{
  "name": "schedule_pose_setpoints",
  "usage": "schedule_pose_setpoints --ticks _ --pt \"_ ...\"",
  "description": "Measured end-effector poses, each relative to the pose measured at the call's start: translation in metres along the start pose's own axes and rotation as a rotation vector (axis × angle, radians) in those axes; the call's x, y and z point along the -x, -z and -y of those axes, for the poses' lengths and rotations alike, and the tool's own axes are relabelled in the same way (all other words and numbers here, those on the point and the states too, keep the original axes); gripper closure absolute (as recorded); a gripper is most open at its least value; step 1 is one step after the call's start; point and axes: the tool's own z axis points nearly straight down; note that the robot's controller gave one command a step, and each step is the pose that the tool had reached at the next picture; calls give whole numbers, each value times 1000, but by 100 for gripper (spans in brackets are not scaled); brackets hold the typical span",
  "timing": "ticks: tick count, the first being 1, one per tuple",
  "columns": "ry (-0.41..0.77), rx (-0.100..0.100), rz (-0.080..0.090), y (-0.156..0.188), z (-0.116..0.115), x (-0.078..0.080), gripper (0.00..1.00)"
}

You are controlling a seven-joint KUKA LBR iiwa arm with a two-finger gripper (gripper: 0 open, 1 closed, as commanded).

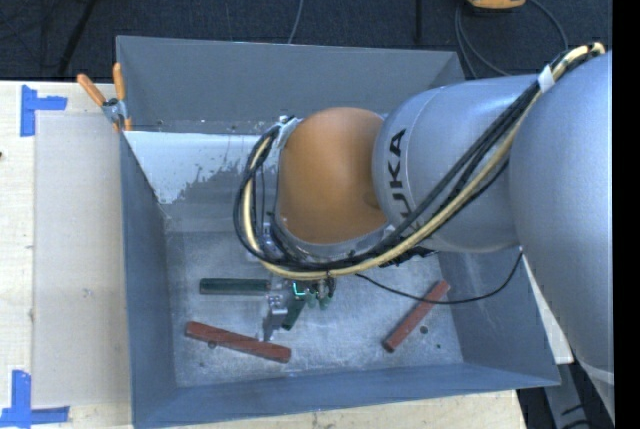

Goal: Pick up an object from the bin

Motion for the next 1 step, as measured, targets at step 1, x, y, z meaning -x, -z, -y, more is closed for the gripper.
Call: schedule_pose_setpoints --ticks 1 --pt "-4 1 7 4 1 2 0"
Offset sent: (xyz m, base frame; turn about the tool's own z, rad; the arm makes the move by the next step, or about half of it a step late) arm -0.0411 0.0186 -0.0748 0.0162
